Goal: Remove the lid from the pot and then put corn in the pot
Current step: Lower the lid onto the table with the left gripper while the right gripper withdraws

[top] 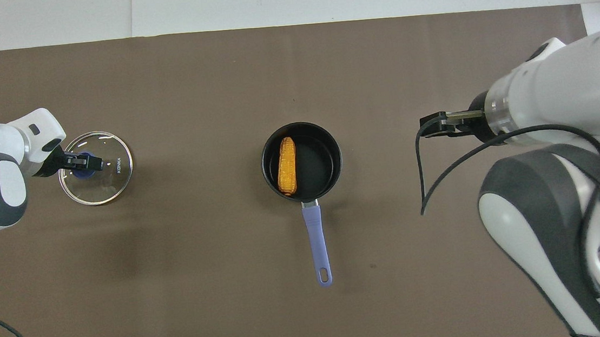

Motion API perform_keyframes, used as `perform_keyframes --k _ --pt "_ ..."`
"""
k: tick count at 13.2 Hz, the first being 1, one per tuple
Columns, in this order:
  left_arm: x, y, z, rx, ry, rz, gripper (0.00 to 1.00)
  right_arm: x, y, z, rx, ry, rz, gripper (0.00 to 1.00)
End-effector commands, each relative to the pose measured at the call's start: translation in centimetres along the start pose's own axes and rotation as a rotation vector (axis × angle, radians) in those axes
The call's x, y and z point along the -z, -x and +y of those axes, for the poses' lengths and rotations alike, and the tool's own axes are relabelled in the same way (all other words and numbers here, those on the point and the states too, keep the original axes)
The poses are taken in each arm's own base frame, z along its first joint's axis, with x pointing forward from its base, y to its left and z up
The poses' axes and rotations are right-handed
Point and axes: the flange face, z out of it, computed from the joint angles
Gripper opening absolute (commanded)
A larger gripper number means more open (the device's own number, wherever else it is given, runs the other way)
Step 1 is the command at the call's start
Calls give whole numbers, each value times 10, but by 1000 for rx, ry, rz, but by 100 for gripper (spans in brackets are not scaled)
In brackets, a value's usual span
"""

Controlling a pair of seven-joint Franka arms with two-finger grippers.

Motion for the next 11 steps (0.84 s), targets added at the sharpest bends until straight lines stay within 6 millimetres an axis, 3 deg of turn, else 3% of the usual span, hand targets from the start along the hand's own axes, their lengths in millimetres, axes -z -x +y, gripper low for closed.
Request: perform_keyframes --k 1,2,6,9,11 --pt "8 6 6 15 1 23 79 25 21 44 41 2 -61 100" --pt "9 5 5 15 -1 25 79 30 25 63 36 2 -85 100" --pt "22 -5 3 0 -18 45 100 40 30 124 61 -2 -113 100" --pt "55 -12 8 -41 -65 81 100 87 26 135 54 14 -62 100" --pt "85 -9 21 -64 -75 89 100 112 23 136 51 19 -24 100"
